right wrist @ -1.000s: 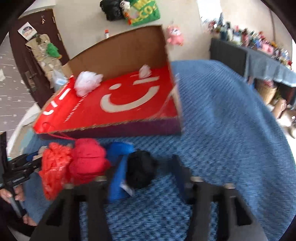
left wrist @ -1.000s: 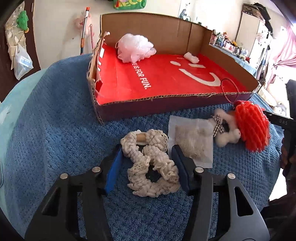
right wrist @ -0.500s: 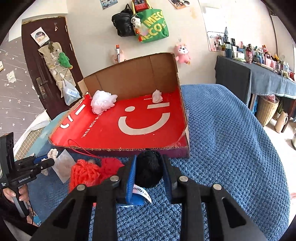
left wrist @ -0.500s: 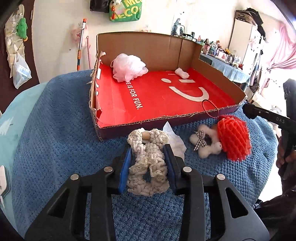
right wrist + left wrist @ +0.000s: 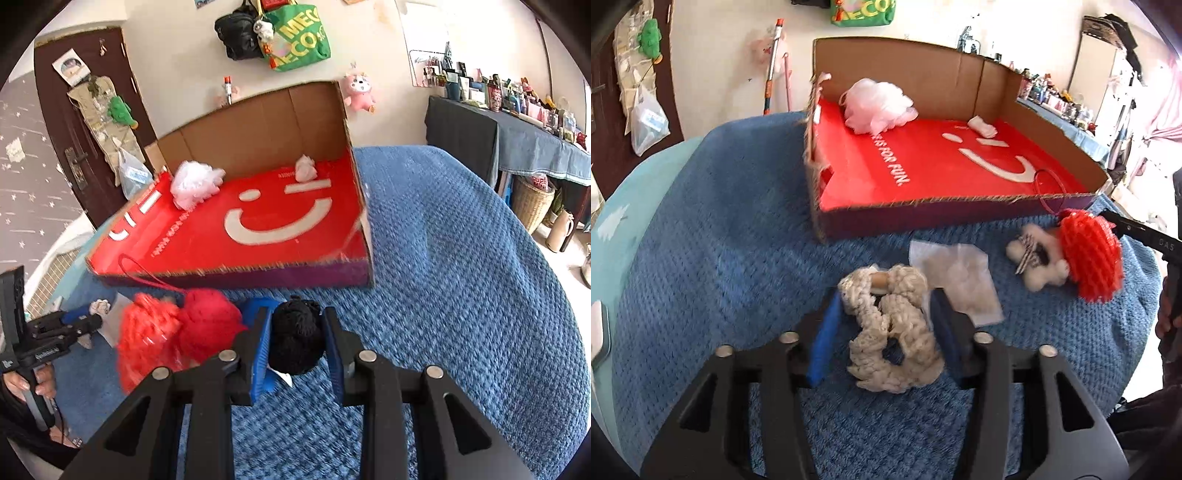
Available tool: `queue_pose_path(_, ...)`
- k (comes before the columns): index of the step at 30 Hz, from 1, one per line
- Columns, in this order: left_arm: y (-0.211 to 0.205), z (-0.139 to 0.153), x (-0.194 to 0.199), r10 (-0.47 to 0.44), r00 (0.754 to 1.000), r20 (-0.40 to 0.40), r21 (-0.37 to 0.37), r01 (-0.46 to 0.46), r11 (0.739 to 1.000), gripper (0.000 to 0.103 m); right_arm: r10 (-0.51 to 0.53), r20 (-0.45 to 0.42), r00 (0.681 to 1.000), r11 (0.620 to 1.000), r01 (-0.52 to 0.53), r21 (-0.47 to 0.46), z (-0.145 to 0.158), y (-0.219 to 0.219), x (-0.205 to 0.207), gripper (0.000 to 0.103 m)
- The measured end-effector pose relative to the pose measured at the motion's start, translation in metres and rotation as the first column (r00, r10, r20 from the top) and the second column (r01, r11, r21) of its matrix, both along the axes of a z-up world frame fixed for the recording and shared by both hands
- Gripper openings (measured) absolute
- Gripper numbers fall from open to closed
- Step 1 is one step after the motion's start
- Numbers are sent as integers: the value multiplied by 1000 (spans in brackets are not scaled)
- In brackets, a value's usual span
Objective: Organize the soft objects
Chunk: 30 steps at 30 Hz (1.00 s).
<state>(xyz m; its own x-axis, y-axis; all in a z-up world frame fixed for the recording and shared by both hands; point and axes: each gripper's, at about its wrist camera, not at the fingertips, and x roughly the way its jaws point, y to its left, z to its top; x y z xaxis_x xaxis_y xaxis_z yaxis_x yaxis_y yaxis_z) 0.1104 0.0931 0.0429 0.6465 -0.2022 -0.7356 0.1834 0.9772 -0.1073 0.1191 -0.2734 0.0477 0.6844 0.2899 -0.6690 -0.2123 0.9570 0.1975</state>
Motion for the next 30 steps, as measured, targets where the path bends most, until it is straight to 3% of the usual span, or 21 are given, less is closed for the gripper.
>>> queue_pose_path(4,4,-4,-5,3,1000,3,9,-3,1000,63,-16,-29,999,1000,15,-25,-12,-2,-1,36)
queue_pose_path(6,6,-6,-6,3,1000,0,3,-3,1000,63,-21,-42,999,1000,21,-19,-17,-5,-2,53)
queue_pose_path(8,6,-6,-8,0,1000,4,4,0,1000,63,-32,-42,999,999,31,-23,-19,-7,-3,64)
queue_pose_path(14,7,-6,-12,-7,1000,15,14,7,1000,62,-42,-32,999,999,41,-30,-20,-11,-6,64)
queue_pose_path(15,7,-6,-13,-6,1000,19,11,6,1000,58,-40,-31,999,999,39,-28,-20,-11,-7,64)
queue_pose_path(16,7,-5,-14,-7,1000,26,9,6,1000,52,-36,-29,999,999,35,-20,-20,-12,-7,63)
queue_pose_path(17,7,-4,-15,-14,999,31,6,13,1000,35,-29,-28,999,1000,28,-7,-20,-12,-6,57)
queue_pose_path(19,5,-2,-17,-33,999,38,-4,34,999,32,14,-40,999,999,-12,51,-21,-14,-5,28)
queue_pose_path(26,4,18,-23,-45,994,95,0,45,999,29,11,26,1000,998,-12,64,-3,-14,-10,28)
queue_pose_path(30,5,19,-20,-47,995,92,9,46,999,29,7,21,1000,998,-9,68,-3,-16,-8,28)
